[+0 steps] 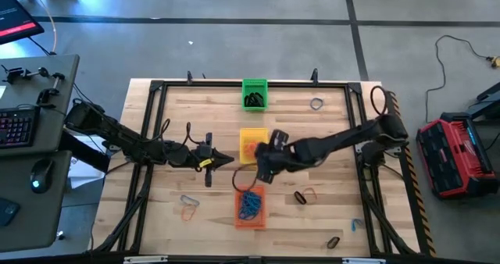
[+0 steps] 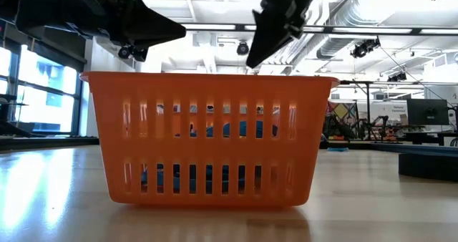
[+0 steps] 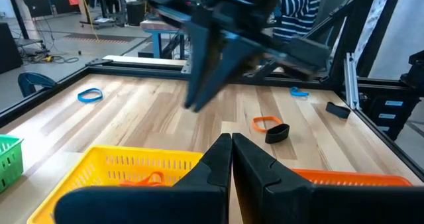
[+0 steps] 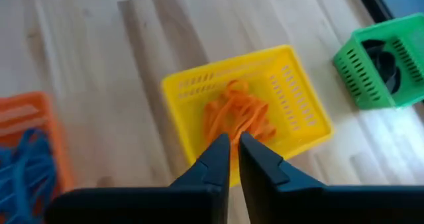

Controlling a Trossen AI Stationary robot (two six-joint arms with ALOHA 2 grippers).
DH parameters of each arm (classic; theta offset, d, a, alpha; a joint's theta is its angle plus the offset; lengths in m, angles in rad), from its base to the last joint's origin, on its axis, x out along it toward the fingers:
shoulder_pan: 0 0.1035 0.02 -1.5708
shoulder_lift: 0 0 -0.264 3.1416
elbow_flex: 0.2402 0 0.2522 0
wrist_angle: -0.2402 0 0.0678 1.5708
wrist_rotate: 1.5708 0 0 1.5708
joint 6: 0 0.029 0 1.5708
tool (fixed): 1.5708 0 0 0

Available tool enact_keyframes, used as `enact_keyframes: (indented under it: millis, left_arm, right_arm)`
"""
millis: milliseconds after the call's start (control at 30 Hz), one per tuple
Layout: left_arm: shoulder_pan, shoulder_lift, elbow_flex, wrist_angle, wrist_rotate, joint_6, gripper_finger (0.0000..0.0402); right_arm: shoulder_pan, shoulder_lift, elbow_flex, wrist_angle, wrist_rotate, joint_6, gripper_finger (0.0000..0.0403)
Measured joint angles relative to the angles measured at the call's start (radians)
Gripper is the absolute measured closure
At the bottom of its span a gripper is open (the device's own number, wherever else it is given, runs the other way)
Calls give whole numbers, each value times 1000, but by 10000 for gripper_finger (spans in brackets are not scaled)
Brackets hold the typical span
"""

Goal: Sort rubber bands into baskets
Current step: Put the orange rubber band into the yellow bin

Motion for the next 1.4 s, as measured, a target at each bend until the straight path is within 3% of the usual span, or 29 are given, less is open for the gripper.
enact_keyframes:
  millis: [233, 467, 700, 867, 1000, 1133, 1400]
  left_arm:
    - [0, 0, 0, -1, 17, 0, 399]
    - [0, 0, 0, -2, 27, 1, 399]
    - [0, 0, 0, -2, 29, 1, 399]
    - [0, 0, 0, -2, 29, 0, 399]
    - [0, 0, 0, -2, 29, 0, 399]
    - [0, 0, 0, -1, 31, 0, 399]
    - [0, 0, 0, -1, 33, 0, 399]
  right_arm:
    - [134, 0, 0, -74, 3, 150, 398]
    - [303, 2, -1, -184, -109, 431, 400]
    - [434, 32, -1, -285, -178, 717, 381]
    - [485, 68, -1, -390, -230, 875, 340]
    - [519, 95, -18, -453, -246, 891, 298]
    - [538, 90, -123, -445, -282, 891, 282]
    - [542, 16, -357, -186, -286, 811, 286]
